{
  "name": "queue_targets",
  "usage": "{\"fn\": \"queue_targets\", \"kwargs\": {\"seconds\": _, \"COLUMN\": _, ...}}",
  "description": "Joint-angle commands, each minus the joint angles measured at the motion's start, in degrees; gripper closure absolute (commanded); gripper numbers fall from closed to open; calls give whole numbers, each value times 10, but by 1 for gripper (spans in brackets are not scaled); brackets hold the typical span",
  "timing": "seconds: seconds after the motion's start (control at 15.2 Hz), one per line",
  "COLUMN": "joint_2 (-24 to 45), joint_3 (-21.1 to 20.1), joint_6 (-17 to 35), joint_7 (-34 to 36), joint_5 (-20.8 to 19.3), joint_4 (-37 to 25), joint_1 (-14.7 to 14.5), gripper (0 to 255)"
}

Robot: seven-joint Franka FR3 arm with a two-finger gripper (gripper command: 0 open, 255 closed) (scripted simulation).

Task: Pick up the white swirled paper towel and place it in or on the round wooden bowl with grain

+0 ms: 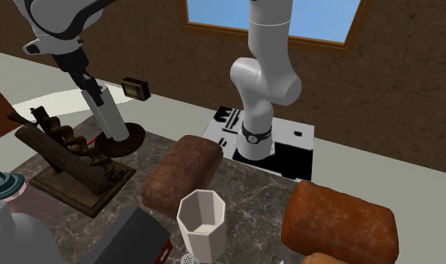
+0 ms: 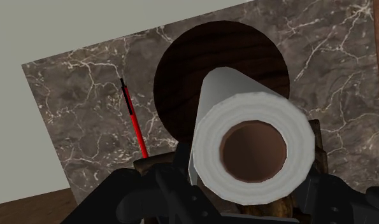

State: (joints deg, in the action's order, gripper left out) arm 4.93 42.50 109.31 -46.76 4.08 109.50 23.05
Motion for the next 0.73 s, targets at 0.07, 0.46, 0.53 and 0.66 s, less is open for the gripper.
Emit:
{"fn": "queue_targets", "kwargs": {"seconds": 0.07, "joint_2": 0, "joint_3": 0, "joint_6": 0, "joint_7": 0, "joint_5": 0, "joint_4": 0, "joint_1": 0, "gripper": 255}}
{"fn": "queue_targets", "kwargs": {"seconds": 0.46, "joint_2": 0, "joint_3": 0, "joint_6": 0, "joint_7": 0, "joint_5": 0, "joint_4": 0, "joint_1": 0, "gripper": 0}}
{"fn": "queue_targets", "kwargs": {"seconds": 0.53, "joint_2": -3, "joint_3": 0, "joint_6": -18, "joint_7": 2, "joint_5": -3, "joint_4": -16, "joint_1": 0, "gripper": 0}}
{"fn": "queue_targets", "kwargs": {"seconds": 0.66, "joint_2": -7, "joint_3": 1, "joint_6": -56, "joint_7": 4, "joint_5": -6, "joint_4": -51, "joint_1": 0, "gripper": 0}}
